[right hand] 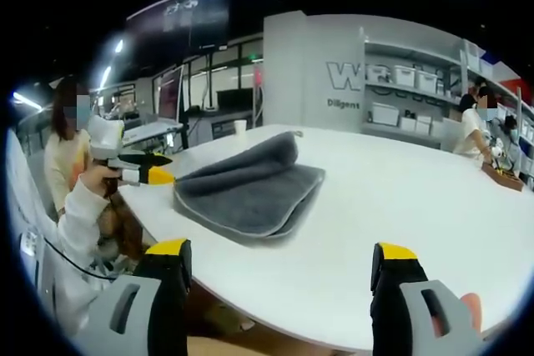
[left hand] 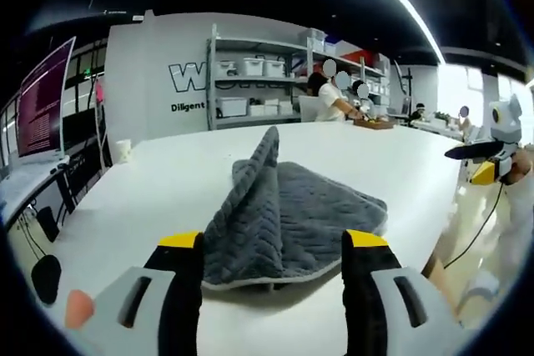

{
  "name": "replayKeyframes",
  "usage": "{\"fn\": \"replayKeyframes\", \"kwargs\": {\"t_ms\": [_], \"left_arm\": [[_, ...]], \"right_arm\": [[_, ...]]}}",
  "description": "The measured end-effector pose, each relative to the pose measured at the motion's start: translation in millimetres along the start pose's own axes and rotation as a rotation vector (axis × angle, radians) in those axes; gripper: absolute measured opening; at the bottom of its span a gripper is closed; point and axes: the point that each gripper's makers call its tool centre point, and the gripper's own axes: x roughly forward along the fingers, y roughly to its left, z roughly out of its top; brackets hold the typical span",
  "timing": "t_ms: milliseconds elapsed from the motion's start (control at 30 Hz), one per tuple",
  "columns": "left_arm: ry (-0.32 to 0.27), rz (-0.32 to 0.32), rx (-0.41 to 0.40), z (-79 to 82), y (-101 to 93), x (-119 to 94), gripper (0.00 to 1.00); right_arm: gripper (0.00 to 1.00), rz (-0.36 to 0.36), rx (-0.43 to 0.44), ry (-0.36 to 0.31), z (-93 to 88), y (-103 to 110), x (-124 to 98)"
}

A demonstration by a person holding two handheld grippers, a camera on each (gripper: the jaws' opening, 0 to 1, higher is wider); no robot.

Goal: Open the folded towel by lifting each exposed corner and separating the folded layers until the towel lies flat within the target outline without major curled edges

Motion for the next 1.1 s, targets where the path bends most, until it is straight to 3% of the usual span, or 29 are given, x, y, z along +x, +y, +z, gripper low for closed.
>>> {"fn": "replayKeyframes", "kwargs": {"t_ms": [267,867,1100], "left_arm": [[0.021,-0.043,0.024,-2.1,-14.4,0.5,0.79],[0.065,-0.058,0.040,-4.0,-18.6,1.6,0.97],[0.093,-0.064,0.060,-7.6,-21.5,2.0,0.99]], "right_arm": [[0.89,-0.002,0.000,0.004,-0.6,-0.4,0.2],[0.89,-0.004,0.001,0.002,0.1,-1.0,-0.8],[0.89,-0.003,-0.001,0.003,-0.1,-0.4,-0.8]]}}
